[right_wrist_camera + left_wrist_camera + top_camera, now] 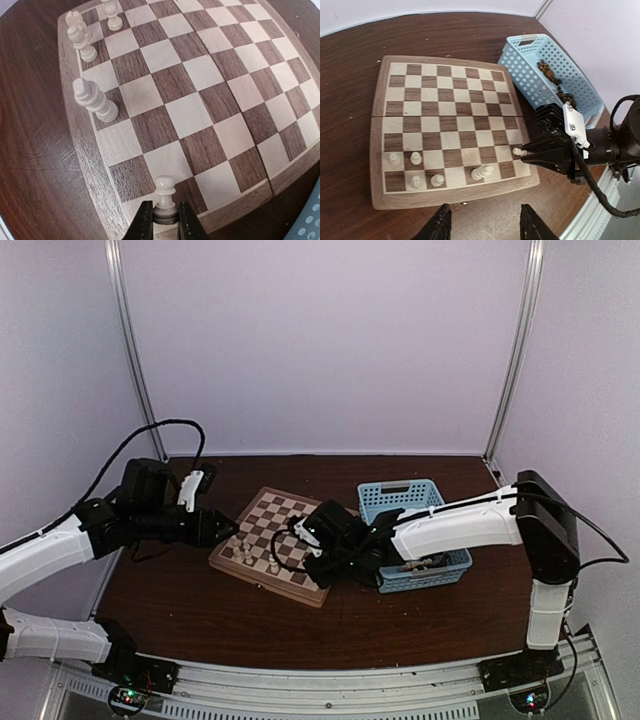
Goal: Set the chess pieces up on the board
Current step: Pick up the chess piece from the chessboard, then place the chess piece on the chessboard.
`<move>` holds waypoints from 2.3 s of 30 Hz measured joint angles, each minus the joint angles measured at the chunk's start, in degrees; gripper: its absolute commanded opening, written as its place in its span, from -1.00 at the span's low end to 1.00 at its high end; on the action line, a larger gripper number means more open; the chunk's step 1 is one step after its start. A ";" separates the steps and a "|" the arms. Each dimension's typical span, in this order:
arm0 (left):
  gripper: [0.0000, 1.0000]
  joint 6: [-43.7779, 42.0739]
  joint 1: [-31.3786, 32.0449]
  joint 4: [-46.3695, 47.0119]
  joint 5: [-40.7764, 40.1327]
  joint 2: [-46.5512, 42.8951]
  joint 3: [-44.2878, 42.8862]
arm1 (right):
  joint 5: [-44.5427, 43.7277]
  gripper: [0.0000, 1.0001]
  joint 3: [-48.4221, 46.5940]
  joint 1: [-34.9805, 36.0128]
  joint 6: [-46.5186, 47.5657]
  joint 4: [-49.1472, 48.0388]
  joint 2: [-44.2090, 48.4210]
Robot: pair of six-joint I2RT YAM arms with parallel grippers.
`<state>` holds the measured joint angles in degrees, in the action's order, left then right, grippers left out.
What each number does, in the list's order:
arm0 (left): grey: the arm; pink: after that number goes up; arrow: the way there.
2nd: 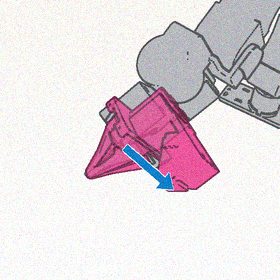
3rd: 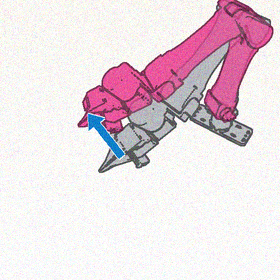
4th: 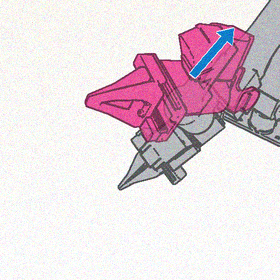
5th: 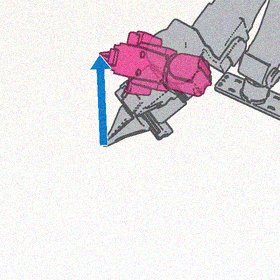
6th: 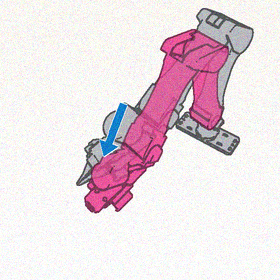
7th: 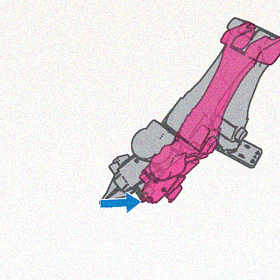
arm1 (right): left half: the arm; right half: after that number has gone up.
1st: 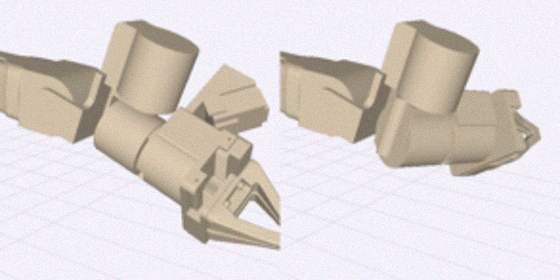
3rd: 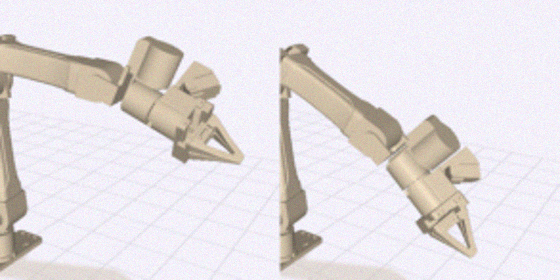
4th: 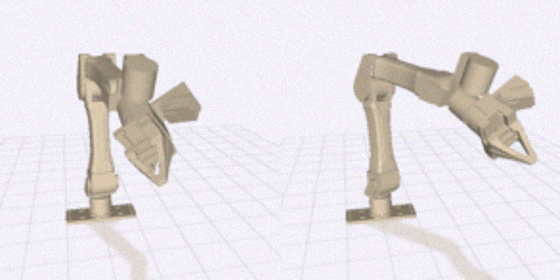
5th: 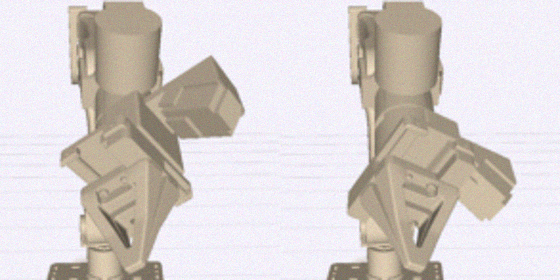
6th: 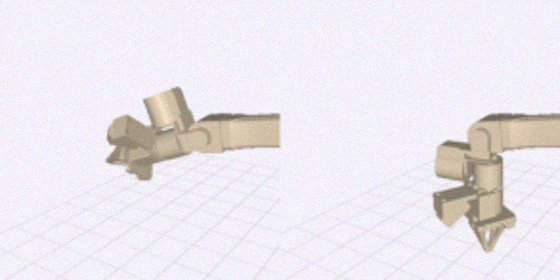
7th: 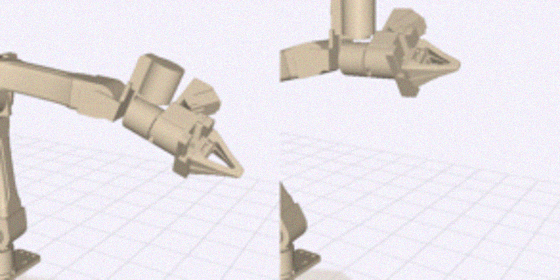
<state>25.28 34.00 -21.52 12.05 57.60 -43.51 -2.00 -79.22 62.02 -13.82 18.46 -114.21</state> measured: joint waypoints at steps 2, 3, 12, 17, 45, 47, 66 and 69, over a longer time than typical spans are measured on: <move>-0.03 2.19 -0.68 0.79 3.89 0.74 -0.72 | 0.02 -0.79 4.07 0.00 0.63 -4.13 3.50; 0.00 3.72 -1.09 1.70 6.47 1.46 -1.07 | 0.02 -0.80 6.05 0.00 1.11 -6.40 5.35; 0.12 15.87 -1.70 12.07 25.83 14.23 -5.14 | 2.86 -0.76 16.00 0.00 4.81 -22.23 15.74; 0.09 20.55 -1.70 17.05 32.81 17.44 -5.18 | 5.14 -0.76 17.77 0.00 7.23 -27.08 18.82; -0.15 22.82 1.25 18.18 40.26 26.08 -10.10 | 12.98 -0.81 14.97 0.11 16.02 -25.46 19.32; -0.21 22.75 1.51 17.92 40.39 26.53 -10.43 | 13.00 -0.81 14.97 0.13 16.24 -25.44 19.28; -0.40 21.20 2.40 15.41 41.11 28.04 -12.31 | 12.17 -0.82 14.97 0.33 17.38 -25.07 19.26; -0.45 21.07 2.40 15.39 41.11 28.04 -12.31 | 11.78 -0.83 14.97 0.33 17.55 -25.07 19.26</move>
<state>46.35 36.40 -6.13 53.17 85.65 -55.81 9.78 -64.25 62.35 3.73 -6.61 -94.96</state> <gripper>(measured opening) 0.292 0.153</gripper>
